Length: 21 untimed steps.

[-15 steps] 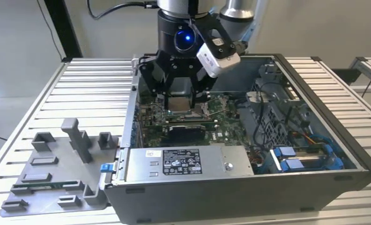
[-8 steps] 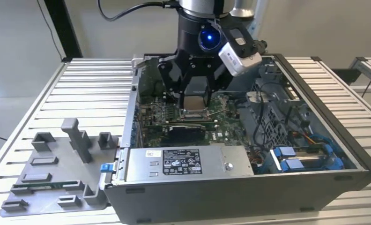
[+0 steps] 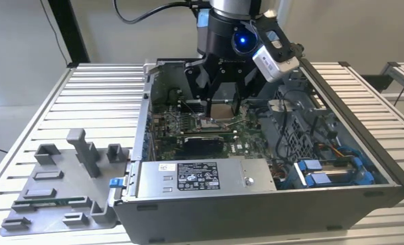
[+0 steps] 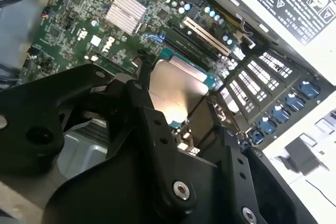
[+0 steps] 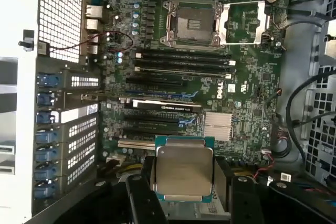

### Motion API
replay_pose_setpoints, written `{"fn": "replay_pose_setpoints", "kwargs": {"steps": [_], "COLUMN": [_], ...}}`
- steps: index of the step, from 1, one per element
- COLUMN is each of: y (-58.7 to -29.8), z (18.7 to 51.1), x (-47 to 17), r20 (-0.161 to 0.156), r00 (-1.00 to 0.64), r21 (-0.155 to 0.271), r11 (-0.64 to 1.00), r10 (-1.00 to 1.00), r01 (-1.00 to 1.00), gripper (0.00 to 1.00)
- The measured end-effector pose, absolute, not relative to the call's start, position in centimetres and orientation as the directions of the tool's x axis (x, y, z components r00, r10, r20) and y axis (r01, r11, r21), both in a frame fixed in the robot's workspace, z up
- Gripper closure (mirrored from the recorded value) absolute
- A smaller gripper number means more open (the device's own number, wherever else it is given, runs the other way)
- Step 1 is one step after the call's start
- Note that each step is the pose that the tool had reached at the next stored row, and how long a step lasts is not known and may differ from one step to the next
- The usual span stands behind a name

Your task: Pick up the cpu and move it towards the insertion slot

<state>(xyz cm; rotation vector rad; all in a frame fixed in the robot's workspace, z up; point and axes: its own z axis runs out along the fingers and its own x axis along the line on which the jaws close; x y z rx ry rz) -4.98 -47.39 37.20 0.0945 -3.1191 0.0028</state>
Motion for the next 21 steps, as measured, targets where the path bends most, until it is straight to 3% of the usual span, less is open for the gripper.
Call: {"fn": "replay_pose_setpoints", "kwargs": {"steps": [7,21], "y": [-47.0,-42.9], "z": [37.2,37.1], "x": [-5.0,-5.0], "r20": [0.021,0.021], "r00": [-0.998,-0.998], "r21": [-0.001,-0.001], "r11": [0.998,0.998], "r10": [-0.06,-0.059], "r01": [-0.06,-0.059], "gripper": [1.0,1.0]}}
